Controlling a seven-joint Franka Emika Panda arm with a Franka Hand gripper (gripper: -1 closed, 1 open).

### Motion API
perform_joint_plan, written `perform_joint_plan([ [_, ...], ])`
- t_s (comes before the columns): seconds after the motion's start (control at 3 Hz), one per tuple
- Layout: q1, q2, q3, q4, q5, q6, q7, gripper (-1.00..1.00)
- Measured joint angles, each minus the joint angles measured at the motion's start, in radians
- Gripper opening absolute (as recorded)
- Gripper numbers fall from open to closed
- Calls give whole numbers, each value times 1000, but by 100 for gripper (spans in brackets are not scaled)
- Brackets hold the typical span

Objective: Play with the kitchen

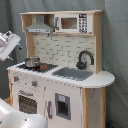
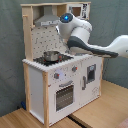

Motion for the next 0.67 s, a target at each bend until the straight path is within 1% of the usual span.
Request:
perform_joint_plan([
  [0.33, 46, -32, 3, -3, -68, -49, 0, 100],
  [0.67, 102, -79, 8, -24, -122, -94, -1, 100],
])
